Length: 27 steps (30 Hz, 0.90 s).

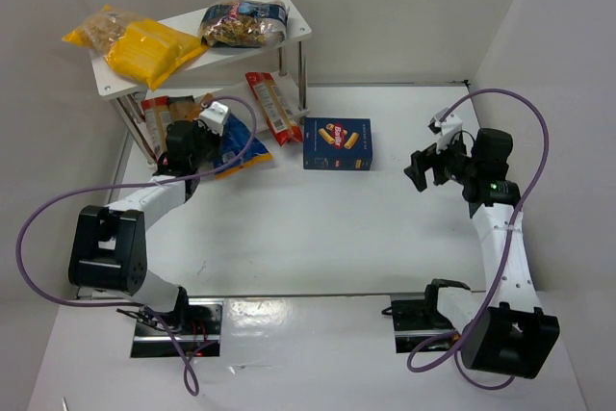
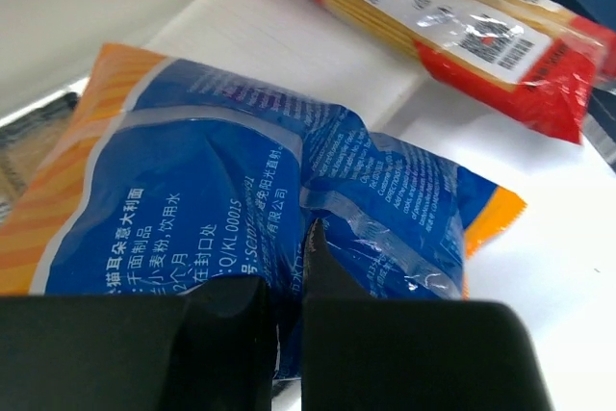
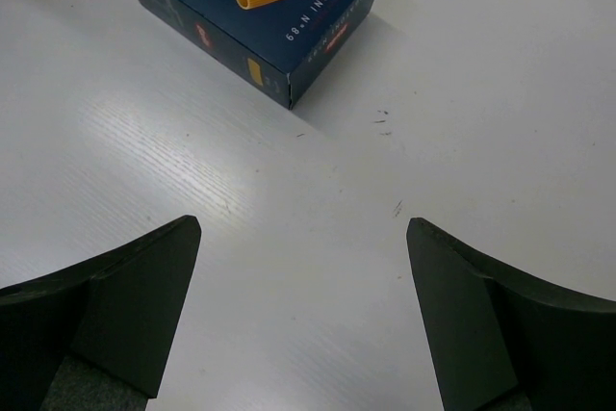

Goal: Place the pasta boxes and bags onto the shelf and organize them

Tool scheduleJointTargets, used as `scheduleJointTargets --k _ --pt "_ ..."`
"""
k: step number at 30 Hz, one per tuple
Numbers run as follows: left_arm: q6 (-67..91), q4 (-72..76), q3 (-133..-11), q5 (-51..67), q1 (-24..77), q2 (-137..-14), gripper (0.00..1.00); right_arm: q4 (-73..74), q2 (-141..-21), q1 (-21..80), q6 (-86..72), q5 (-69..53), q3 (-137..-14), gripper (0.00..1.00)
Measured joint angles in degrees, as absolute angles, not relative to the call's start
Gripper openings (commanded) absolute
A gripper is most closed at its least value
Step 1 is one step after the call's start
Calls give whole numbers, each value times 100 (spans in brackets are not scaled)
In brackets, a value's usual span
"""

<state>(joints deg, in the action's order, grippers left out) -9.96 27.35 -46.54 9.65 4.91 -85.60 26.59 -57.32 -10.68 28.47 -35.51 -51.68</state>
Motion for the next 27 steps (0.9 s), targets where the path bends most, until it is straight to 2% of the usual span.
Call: scheduleJointTargets --k 14,27 --pt "-860 3559 -4626 755 237 -8617 0 2663 -5771 -1190 2987 -3603 -5166 96" --pt "-893 4036 -5247 1122 235 -9559 0 2670 -5874 -1422 3081 -3599 -5162 96"
